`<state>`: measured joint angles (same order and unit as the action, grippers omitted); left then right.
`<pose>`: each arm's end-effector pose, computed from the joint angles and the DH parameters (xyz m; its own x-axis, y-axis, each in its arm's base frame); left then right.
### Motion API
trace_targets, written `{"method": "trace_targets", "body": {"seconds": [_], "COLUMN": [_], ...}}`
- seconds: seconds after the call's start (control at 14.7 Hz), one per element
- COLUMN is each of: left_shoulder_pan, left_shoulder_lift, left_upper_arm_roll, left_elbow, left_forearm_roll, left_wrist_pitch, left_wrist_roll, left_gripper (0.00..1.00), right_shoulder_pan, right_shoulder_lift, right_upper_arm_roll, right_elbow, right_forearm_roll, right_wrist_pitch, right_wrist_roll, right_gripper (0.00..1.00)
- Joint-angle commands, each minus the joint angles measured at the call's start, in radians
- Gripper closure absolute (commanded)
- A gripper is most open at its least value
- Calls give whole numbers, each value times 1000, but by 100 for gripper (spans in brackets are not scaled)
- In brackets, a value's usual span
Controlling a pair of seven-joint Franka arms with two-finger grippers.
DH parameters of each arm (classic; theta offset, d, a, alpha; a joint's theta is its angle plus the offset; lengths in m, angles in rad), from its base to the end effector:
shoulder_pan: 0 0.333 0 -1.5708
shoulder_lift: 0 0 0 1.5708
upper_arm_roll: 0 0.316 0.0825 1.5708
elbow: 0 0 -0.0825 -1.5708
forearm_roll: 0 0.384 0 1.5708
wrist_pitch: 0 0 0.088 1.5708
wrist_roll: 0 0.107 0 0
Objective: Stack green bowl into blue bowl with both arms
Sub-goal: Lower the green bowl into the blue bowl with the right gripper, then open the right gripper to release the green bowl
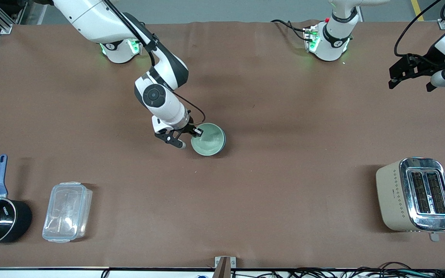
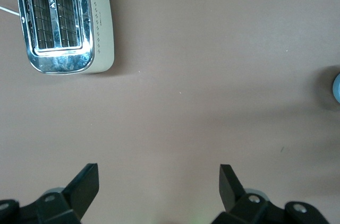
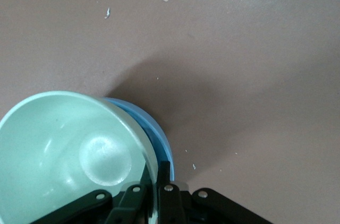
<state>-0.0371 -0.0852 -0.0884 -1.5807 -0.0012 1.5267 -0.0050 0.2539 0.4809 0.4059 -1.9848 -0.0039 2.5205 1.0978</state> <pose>0.5190 -0.0679 0.6616 0.9923 -0.1201 0.0309 -0.1200 -0.9928 -0.0062 0.4969 0.3727 0.2475 0.8827 -0.4541 -0.1204 -0.4688 -0.8687 -0.1601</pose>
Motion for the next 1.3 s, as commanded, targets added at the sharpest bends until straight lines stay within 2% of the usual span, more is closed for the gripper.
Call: {"method": "trace_targets", "body": {"seconds": [0.0,0.27,0.55,0.61,0.75,0.82,0.89,1.02,1.16,1.23], "left_shoulder_pan": [0,0,0,0,2,0,0,0,0,0], "left_shoulder_lift": [-24,-24,-24,-24,-24,-24,-21,-19,-19,-19], "left_upper_arm_roll": [-4,-4,-4,-4,-4,-4,-4,-4,-4,-4], "left_elbow": [-22,-22,-22,-22,-22,-22,-22,-24,-22,-22], "left_forearm_roll": [-13,-13,-11,-11,-11,-11,-11,-11,-11,-11], "left_wrist_pitch": [17,21,23,23,23,23,23,30,30,30], "left_wrist_roll": [-7,-7,-7,-7,-7,-7,-7,-7,-7,-7], "left_gripper": [0,0,0,0,0,0,0,0,0,0], "right_shoulder_pan": [8,11,5,2,-4,-5,-8,-28,-91,-131], "right_shoulder_lift": [-2,-1,-1,-1,-1,-5,-25,-143,-282,-351], "right_upper_arm_roll": [7,7,7,7,8,8,8,8,14,14], "right_elbow": [-25,-26,-23,-22,-17,-9,-6,-5,-3,-3], "right_forearm_roll": [-28,-34,-34,-34,-36,-36,-36,-77,-174,-179], "right_wrist_pitch": [14,14,15,15,9,-2,-23,-165,-340,-394], "right_wrist_roll": [43,45,45,45,45,48,45,39,5,-60], "right_gripper": [96,95,83,70,26,8,0,0,0,0]}}
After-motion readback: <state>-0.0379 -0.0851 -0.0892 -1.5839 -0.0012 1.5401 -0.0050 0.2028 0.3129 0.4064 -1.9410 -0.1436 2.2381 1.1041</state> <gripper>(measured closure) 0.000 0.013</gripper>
